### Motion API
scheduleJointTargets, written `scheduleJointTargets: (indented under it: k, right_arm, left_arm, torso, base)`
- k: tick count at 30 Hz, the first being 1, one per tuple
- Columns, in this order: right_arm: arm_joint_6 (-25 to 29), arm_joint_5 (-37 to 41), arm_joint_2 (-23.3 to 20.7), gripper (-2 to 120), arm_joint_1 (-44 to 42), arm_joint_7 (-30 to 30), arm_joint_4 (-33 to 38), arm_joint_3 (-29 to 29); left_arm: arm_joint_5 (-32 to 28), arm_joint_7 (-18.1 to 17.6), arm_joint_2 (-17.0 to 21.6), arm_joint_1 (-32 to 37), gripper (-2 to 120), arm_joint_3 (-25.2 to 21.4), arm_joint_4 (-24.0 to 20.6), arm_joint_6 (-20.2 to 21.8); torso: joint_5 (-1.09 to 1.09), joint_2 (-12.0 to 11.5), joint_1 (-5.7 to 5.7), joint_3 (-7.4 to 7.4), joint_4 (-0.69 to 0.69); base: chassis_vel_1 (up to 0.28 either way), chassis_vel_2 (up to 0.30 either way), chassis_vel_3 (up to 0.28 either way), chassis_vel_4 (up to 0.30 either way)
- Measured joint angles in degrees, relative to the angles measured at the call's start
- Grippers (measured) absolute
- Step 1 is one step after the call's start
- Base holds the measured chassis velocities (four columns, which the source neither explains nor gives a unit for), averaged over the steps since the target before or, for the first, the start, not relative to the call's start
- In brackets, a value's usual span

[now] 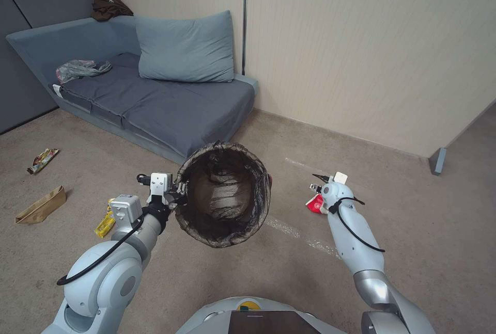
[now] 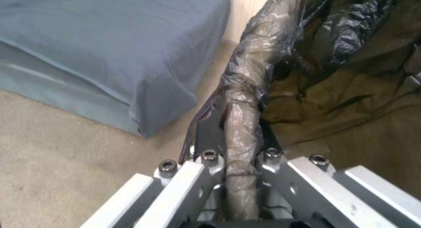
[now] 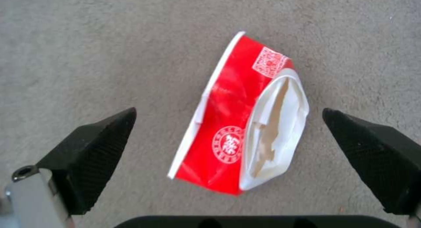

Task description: Pick up the trash bin, then pick up the garbage from the floor and place it into the trash bin.

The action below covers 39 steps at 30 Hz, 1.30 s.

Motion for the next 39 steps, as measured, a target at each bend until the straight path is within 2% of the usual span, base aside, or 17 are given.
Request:
scheduleJointTargets:
  k: [20,30,32,34,35,38,39]
  right_arm:
    - [6.5,-11.0,1.8,100,8.4,-8.3,-23.4,5.5]
    - [8.2,-12.6,2.2,100,9.5,-10.2,-27.7,7.5]
    - [8.3,-12.8,2.2,96,9.5,-10.5,-27.8,7.5]
    - [8.3,-13.0,2.2,86,9.2,-11.0,-27.6,7.5]
    - [8.3,-13.0,2.2,86,9.2,-11.0,-27.6,7.5]
    - [8.4,-13.2,2.3,71,8.7,-11.2,-27.1,7.5]
    - [8.4,-13.2,2.3,71,8.7,-11.2,-27.1,7.5]
  left_arm:
    - [0.4,0.3,-0.4,0.3,0,-0.1,0.0,0.0]
    - [0.6,0.4,-0.7,0.4,0,-0.2,0.0,0.0]
    - [0.6,0.4,-0.6,0.4,0,-0.2,0.0,0.0]
    - [0.6,0.4,-0.5,0.3,0,-0.3,0.0,0.0]
    - [0.6,0.4,-0.5,0.3,0,-0.3,0.0,0.0]
    - [0.6,0.4,-0.6,0.3,0,-0.3,0.0,0.0]
    - [0.6,0.4,-0.6,0.3,0,-0.3,0.0,0.0]
  torso:
    - [0.01,0.0,0.00,0.00,0.00]
    - [0.00,0.0,0.00,0.00,-0.01]
    - [0.00,0.0,0.00,0.00,-0.01]
    - [0.00,0.0,0.00,0.00,-0.01]
    - [0.00,0.0,0.00,0.00,-0.01]
    - [0.00,0.0,0.00,0.00,-0.01]
    - [0.00,0.0,0.00,0.00,-0.01]
  base:
    - [0.000,0.000,0.000,0.000]
    - [0.000,0.000,0.000,0.000]
    - [0.000,0.000,0.000,0.000]
    - [0.000,0.000,0.000,0.000]
    - [0.000,0.000,0.000,0.000]
    - [0.000,0.000,0.000,0.000]
    - [0.000,0.000,0.000,0.000]
